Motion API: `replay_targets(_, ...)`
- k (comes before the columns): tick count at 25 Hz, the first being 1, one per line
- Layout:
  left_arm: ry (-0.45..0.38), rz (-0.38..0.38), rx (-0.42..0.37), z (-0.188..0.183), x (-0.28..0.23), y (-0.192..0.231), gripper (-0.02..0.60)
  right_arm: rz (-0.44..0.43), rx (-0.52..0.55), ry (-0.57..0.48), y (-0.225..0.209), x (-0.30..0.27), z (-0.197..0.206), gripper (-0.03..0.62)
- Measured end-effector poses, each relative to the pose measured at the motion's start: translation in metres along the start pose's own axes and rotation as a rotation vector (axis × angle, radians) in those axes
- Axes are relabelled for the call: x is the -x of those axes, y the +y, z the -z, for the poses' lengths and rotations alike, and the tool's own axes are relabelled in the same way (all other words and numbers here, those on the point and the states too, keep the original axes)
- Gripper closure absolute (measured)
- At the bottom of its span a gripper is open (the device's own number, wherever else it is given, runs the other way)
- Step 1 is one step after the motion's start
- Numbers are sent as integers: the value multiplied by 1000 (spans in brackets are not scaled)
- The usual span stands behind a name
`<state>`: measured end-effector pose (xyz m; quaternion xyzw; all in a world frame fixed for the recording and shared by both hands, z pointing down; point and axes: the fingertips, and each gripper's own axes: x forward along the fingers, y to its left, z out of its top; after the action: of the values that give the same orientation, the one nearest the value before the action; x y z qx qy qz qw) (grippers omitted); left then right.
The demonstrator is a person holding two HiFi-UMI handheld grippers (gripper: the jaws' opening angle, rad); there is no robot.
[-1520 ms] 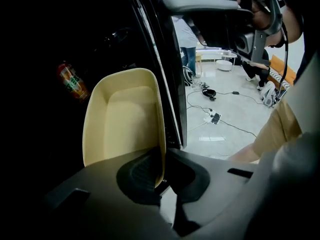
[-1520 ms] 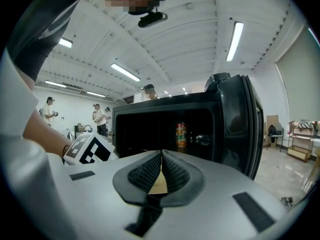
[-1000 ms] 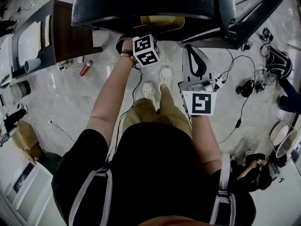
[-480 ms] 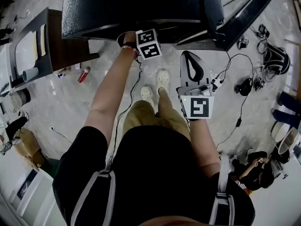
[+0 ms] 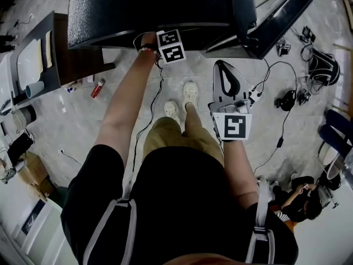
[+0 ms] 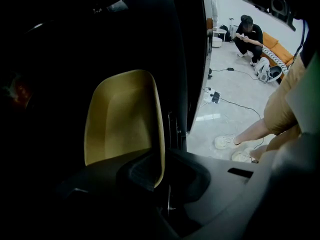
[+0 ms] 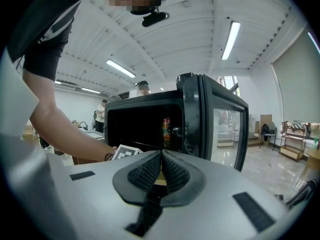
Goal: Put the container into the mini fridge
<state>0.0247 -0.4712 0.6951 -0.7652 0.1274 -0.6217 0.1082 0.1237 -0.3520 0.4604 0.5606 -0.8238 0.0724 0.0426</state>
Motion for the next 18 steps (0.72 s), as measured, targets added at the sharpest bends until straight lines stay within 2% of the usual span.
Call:
replay_targets(6, -23, -43, 19, -6, 2, 6, 545, -8, 4, -7, 1, 1, -3, 557)
replay_targets(7, -26, -52, 26, -6, 2, 8, 453, -8, 4, -9, 1, 1, -3, 557)
replay_targets(8, -28, -57, 30, -6, 2, 10, 422, -8, 5, -13, 1, 0, -4, 557)
replay_targets(18, -23, -65, 17, -2, 1, 11, 422, -5, 12, -14, 6, 4, -5, 557)
